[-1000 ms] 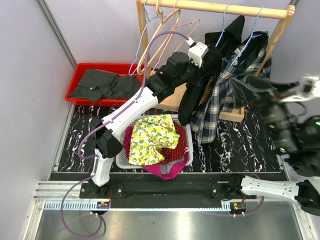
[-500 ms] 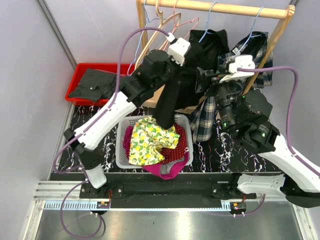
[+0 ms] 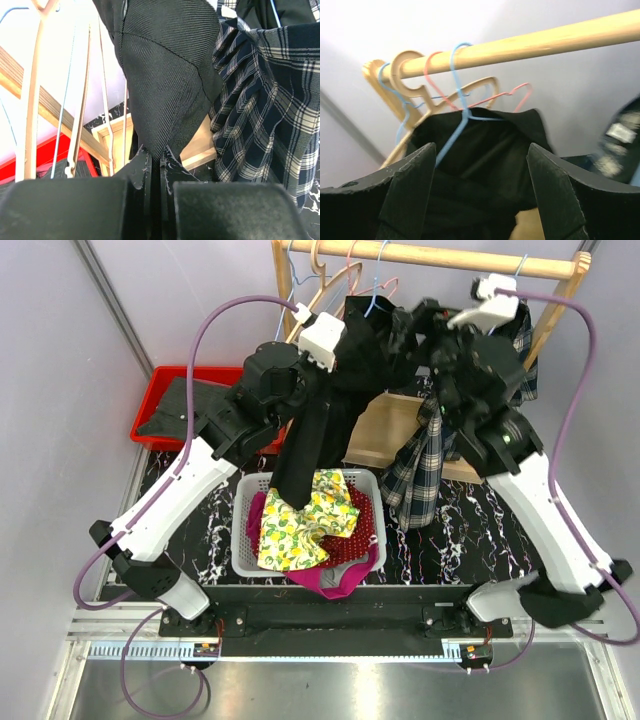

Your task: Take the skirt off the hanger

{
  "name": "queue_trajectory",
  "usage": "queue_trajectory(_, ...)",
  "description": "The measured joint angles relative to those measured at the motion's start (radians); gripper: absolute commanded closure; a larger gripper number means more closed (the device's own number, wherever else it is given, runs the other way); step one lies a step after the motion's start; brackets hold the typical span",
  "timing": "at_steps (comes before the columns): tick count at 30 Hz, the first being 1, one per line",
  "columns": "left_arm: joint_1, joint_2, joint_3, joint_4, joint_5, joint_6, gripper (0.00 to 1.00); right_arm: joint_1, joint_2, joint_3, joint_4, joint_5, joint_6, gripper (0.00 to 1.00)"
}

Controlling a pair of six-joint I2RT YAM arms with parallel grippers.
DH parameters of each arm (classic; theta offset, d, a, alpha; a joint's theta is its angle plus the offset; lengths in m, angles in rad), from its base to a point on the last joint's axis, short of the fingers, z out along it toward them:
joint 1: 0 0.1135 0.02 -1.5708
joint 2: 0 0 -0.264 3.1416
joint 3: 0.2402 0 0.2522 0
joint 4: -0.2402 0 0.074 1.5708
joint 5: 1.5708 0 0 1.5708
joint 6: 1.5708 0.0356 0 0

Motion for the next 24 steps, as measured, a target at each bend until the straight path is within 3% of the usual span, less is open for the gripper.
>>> queue_trajectory(7,0.000,-0.001,-0.012,0.004,0.000,0.000,1.00,-0.023,0.272,0.391,-0.195,-0.172,0.180,0.21)
queue_trajectory(11,0.000,-0.001,-0.018,0.013,0.001,0.000,1.00,-0.035,0.372,0.517,-0.279,-0.216,0.227,0.21)
queue_trajectory(18,0.000,-0.003,-0.019,0.014,0.000,0.000,1.00,-0.165,0.448,0.528,-0.364,-0.308,0.315,0.23)
queue_trajectory(24,0.000,-0.003,-0.019,0.014,0.000,0.000,1.00,-0.288,0.455,0.473,-0.331,-0.473,0.436,0.29)
